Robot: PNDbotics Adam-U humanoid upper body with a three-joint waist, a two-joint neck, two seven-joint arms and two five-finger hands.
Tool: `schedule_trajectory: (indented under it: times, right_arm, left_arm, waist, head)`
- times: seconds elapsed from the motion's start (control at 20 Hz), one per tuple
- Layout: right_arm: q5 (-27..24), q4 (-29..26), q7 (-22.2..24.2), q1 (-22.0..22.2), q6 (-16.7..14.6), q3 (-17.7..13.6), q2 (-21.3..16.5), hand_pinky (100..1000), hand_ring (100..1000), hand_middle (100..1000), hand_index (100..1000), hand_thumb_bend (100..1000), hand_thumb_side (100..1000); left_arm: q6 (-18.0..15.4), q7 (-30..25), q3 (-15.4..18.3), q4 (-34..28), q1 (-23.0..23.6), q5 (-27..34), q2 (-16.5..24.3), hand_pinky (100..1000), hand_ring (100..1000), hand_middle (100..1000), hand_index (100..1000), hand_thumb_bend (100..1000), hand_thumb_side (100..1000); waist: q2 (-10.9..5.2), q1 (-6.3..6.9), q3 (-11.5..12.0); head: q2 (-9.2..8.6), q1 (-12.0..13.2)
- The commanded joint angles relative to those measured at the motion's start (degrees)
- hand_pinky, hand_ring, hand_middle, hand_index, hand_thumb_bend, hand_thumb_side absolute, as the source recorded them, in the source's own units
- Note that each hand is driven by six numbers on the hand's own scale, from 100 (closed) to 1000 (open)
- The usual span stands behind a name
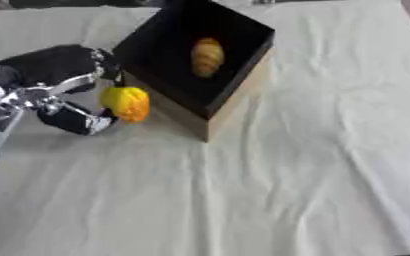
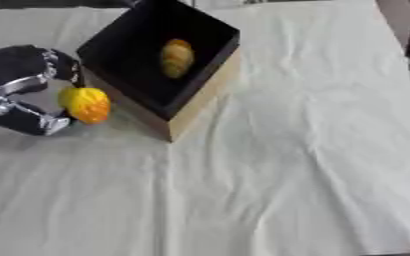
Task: Pick up objects on the table and place them in the box.
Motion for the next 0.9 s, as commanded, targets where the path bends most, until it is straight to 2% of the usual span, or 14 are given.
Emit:
schedule_trajectory:
  times: [0.05, 0.25, 0.4, 0.55, 0.7, 0.9]
  right_arm:
    - [0.1, -0.9, -0.5, -0.4, -0.4, -0.8, -1.9, 930, 864, 610, 849, 100, 100]
    - [-0.4, -0.9, -0.4, -1.1, -0.6, -0.4, -2.4, 929, 863, 611, 849, 100, 100]
    - [-0.9, -0.9, -0.2, -1.7, -0.5, -0.2, -2.5, 929, 863, 611, 849, 100, 100]
    - [-1.5, -0.9, 0.2, -2.5, -0.2, 0.0, -2.4, 929, 863, 610, 849, 100, 100]
    - [-2.4, -0.9, 0.8, -3.7, -0.3, 0.5, -2.2, 928, 863, 610, 848, 100, 100]
    - [-3.5, -0.9, 1.6, -4.9, -0.5, 0.9, -1.8, 928, 862, 610, 848, 100, 100]
  left_arm:
    - [0.7, 1.6, 3.8, -3.4, -2.9, 3.0, 3.6, 780, 733, 606, 634, 100, 100]
    - [-2.3, 2.1, 5.5, 1.5, -8.0, 8.0, 2.7, 786, 742, 613, 639, 100, 100]
    - [-5.4, 2.9, 5.7, 7.7, -12.1, 8.2, 0.0, 788, 742, 615, 638, 100, 100]
    - [-7.7, 4.2, 5.7, 13.0, -15.4, 5.3, -4.3, 788, 743, 615, 641, 100, 100]
    - [-9.3, 6.1, 5.9, 18.2, -17.4, -0.2, -8.3, 790, 744, 620, 648, 100, 100]
    - [-9.8, 10.1, 7.8, 26.8, -18.4, -8.6, -13.2, 787, 745, 621, 656, 100, 100]
  waist:
    - [-1.74, -0.11, -0.3]
    - [-2.08, 0.05, -1.1]
    - [-2.15, 0.12, -2.0]
    - [-2.0, -0.02, -3.3]
    - [-1.85, -0.25, -4.6]
    - [-1.73, -0.68, -6.0]
  head:
    - [-0.5, -0.6]
    - [-0.45, -0.3]
    - [-0.63, 0.3]
    - [-0.83, 1.1]
    - [-0.97, 2.0]
    - [-1.27, 3.5]
